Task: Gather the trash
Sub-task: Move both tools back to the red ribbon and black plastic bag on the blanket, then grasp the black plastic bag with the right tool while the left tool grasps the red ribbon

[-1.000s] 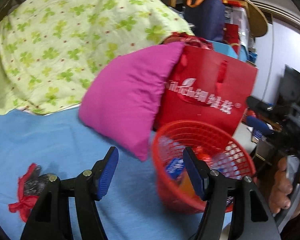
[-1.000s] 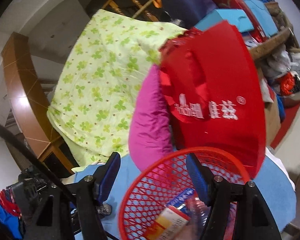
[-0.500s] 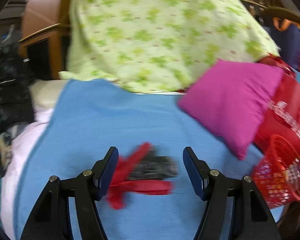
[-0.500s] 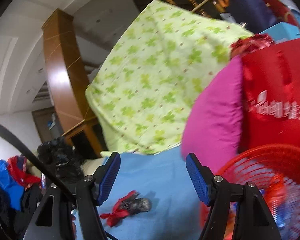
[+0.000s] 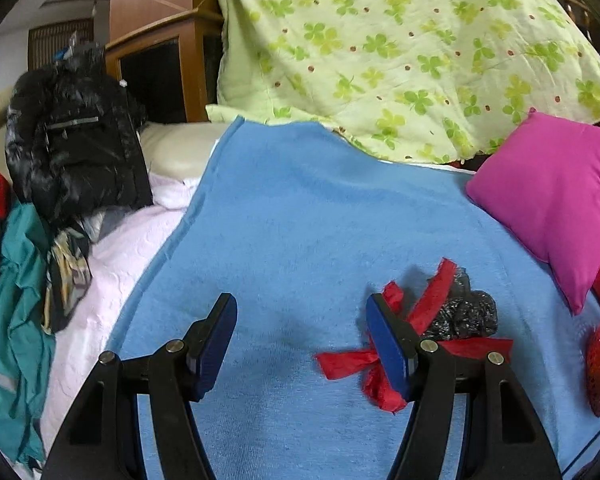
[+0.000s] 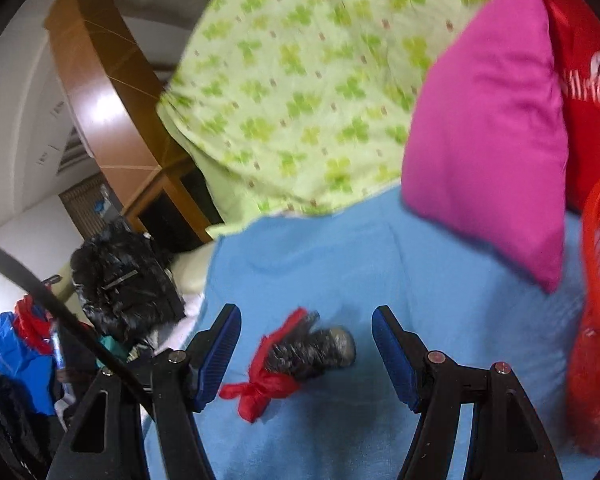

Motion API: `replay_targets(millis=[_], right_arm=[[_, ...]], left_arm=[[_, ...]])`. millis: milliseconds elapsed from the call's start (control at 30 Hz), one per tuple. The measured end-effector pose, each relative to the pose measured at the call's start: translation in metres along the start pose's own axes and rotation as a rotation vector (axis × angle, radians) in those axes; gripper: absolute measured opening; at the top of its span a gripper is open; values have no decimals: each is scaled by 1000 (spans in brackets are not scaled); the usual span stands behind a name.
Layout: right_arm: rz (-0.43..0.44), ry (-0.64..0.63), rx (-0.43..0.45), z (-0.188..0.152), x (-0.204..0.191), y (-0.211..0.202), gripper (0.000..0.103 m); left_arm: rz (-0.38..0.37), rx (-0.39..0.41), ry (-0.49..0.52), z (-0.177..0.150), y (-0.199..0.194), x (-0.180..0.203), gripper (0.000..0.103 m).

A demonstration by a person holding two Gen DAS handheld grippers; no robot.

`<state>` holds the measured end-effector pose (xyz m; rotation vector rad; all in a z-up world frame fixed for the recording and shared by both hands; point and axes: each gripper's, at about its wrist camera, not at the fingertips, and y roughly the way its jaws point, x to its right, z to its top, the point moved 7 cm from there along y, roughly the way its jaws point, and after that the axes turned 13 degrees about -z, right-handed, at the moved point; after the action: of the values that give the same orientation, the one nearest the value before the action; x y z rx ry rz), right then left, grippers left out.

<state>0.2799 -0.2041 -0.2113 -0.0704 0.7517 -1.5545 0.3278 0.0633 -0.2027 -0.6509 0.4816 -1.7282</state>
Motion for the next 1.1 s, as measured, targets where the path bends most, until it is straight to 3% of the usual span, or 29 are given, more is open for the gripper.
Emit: replay_targets(millis=[200,367,533,600,733,900,1100], right_arm=[[-21,-19,-164,-20,1,65,69],[-42,-53,-261,-37,-3,122,48],[-39,-6,-312,-45,-6,155,51],[-50,9,-319,-48,-7,162,63],[-65,-7,-352,-57,-7,175,63],[-9,-17,-358,-55,-8,166,31],[-16,-52,-364,-51,-3,147,24]], left_arm=[[-20,-88,-15,-14,21,-6,68],[-47,-142,-9,-24,33,0,68],[-71,-180,10,-30,42,7,68],[-85,-190,12,-32,44,9,68],[-114,-211,1,-34,51,11,68],[-147,-229,20,-36,60,21,68],[-161,-237,42,-37,63,28,68]])
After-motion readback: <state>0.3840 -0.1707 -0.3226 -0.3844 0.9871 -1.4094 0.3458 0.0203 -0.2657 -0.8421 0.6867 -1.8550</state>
